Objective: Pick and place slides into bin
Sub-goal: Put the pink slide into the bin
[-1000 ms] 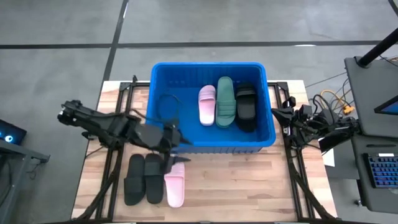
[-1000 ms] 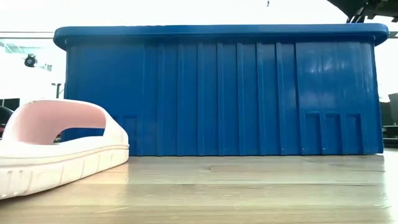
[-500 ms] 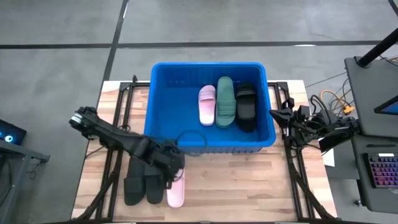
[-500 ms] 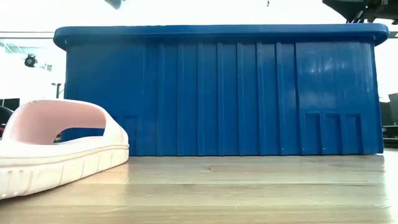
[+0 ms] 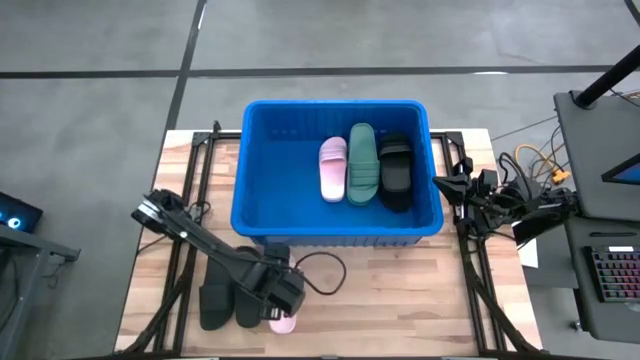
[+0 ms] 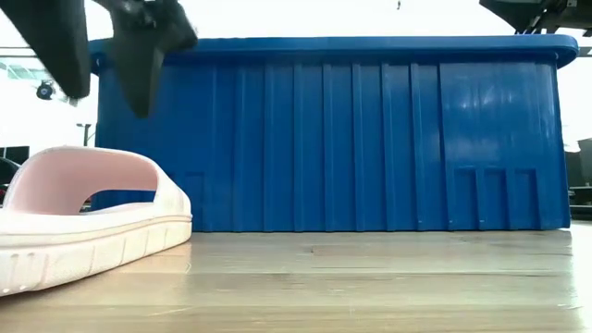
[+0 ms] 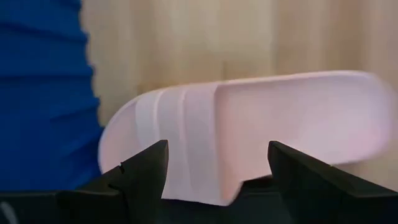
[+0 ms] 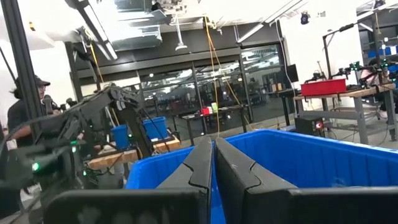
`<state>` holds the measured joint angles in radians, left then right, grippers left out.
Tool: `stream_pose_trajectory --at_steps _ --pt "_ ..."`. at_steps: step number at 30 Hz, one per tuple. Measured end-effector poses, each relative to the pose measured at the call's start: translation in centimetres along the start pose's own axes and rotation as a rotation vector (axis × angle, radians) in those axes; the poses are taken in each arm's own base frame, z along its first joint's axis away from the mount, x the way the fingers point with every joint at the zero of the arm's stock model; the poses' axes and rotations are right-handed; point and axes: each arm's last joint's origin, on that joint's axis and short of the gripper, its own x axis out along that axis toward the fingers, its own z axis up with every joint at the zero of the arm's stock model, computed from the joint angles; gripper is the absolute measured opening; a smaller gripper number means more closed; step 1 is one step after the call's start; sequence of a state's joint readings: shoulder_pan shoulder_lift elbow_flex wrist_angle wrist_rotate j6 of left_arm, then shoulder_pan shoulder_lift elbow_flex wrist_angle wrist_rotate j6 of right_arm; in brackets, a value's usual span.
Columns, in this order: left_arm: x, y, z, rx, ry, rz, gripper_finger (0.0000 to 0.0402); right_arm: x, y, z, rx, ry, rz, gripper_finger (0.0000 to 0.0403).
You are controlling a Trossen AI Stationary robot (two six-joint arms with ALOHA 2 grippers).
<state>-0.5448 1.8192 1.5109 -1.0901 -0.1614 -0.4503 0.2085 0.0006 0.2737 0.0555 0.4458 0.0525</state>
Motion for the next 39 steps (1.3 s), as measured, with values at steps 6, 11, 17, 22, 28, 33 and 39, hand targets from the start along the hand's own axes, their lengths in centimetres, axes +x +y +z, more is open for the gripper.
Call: stream_pose_trajectory --at_steps 6,11,17,22,28,33,39 --pt "2.3 0.0 -0.7 -0.028 0.056 0.079 0.026 0.0 0.0 0.0 0.0 -0.001 0.0 0.0009" --pt "3.7 0.1 -1.2 -0.053 0.087 0.115 0.026 0.0 0.0 0.0 0.0 -0.001 0.0 0.0009" --pt "4.4 0.2 -1.6 -0.104 0.1 0.155 0.0258 0.0 0.0 0.0 0.0 -0.001 0.0 0.0009" --pt "4.3 0.3 -1.5 -0.103 0.079 0.165 0.022 0.0 0.0 0.0 0.0 -0.001 0.0 0.0009" --pt "4.5 0.3 -1.6 -0.115 0.078 0.165 0.0153 0.0 0.0 0.0 0.0 -0.001 0.0 0.0009" --pt "4.6 0.5 -1.6 -0.12 0.079 0.165 0.0113 0.0 0.0 0.0 0.0 -0.001 0.0 0.0009" --pt "4.8 0.5 -1.5 -0.123 0.069 0.161 0.0056 0.0 0.0 0.0 0.0 -0.001 0.0 0.0009"
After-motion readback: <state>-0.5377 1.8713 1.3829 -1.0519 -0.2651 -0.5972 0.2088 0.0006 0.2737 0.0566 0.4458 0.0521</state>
